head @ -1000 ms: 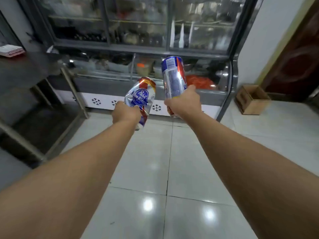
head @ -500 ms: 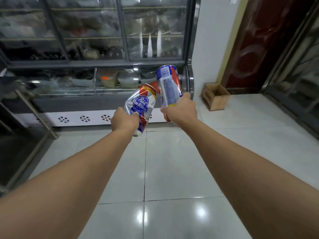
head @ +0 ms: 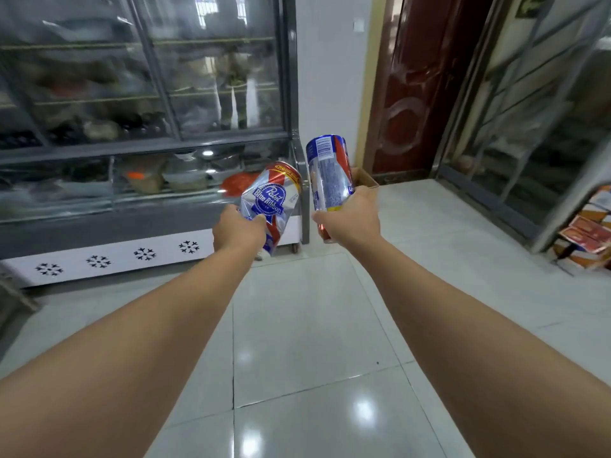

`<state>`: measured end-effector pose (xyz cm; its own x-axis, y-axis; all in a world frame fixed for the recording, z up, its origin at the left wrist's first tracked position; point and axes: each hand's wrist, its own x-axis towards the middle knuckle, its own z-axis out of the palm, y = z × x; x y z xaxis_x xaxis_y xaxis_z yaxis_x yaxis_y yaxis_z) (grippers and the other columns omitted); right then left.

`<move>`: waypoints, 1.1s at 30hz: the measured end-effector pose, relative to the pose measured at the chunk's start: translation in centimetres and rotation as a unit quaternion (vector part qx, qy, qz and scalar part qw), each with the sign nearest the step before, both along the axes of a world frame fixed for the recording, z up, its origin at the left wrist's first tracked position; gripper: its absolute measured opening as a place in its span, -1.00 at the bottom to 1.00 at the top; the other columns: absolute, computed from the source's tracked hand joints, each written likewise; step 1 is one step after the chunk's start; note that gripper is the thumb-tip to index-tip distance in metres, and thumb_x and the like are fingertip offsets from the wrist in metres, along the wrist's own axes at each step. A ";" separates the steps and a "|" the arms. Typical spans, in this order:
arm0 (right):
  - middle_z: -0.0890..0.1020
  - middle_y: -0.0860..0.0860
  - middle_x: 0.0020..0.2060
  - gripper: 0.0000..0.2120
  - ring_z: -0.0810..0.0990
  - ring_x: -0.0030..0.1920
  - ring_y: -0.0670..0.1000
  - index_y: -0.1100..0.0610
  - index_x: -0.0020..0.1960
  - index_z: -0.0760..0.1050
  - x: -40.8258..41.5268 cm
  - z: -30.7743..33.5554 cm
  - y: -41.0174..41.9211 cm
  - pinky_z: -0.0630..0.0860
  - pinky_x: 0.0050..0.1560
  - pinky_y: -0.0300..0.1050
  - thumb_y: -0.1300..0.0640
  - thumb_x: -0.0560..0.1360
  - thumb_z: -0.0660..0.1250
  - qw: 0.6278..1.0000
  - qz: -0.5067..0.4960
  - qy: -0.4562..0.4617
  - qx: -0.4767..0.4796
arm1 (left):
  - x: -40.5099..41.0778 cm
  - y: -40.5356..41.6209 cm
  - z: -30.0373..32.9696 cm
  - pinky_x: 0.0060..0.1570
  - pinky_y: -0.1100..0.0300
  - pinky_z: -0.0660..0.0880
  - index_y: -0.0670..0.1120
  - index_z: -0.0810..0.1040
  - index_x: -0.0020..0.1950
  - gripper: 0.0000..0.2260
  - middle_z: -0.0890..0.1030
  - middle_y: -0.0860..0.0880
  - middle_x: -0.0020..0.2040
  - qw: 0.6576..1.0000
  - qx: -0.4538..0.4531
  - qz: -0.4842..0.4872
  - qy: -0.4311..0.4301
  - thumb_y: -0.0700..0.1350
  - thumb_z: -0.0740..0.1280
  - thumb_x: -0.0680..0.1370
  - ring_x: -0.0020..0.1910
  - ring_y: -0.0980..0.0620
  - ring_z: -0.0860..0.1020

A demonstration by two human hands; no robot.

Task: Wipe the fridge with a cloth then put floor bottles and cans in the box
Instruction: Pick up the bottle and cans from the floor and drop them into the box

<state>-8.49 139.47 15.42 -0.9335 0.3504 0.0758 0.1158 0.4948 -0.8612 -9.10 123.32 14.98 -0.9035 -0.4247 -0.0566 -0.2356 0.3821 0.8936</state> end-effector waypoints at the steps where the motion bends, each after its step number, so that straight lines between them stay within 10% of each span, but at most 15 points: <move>1: 0.43 0.02 0.10 -0.30 0.50 0.08 0.02 0.08 0.30 0.18 0.2 0.1 1.1 0.60 -0.02 -0.04 -0.01 0.32 0.51 1.000 -0.010 0.002 -0.004 | -0.2 1.0 0.1 -0.24 0.09 0.54 -0.10 0.43 0.18 -0.72 0.57 -0.13 0.09 1.000 0.001 -0.010 0.001 -0.09 0.34 0.51 -0.07 -0.13 0.59; 9: 0.43 0.03 0.11 -0.31 0.52 0.08 0.04 0.07 0.32 0.19 -0.2 1.1 9.0 0.61 -0.12 -0.11 0.02 0.34 0.50 0.996 -0.083 -0.014 -0.013 | -2.9 9.1 0.4 -0.05 0.01 0.57 -0.09 0.41 0.20 -0.69 0.56 -0.12 0.13 0.997 0.016 -0.079 0.004 -0.06 0.35 0.51 -0.08 -0.09 0.55; 16: 0.45 0.06 0.10 -0.34 0.54 0.07 0.06 0.09 0.26 0.21 -3.8 1.2 15.0 0.63 -0.07 0.02 -0.01 0.33 0.50 0.989 -0.142 -0.025 0.012 | -8.5 15.5 0.1 -0.54 0.26 0.32 -0.09 0.38 0.25 -0.66 0.54 -0.10 0.16 0.988 0.035 -0.150 0.010 -0.06 0.34 0.52 -0.17 0.01 0.48; 33: 0.43 -0.01 0.00 -0.40 0.56 -0.03 0.04 0.07 0.16 0.21 -15.4 2.5 27.3 0.61 -0.18 -0.06 -0.01 0.30 0.50 0.970 -0.240 -0.014 0.033 | -23.5 28.8 1.5 -0.51 0.27 0.33 -0.12 0.41 0.21 -0.69 0.55 -0.12 0.14 0.971 0.031 -0.238 0.016 -0.08 0.35 0.51 -0.13 -0.03 0.48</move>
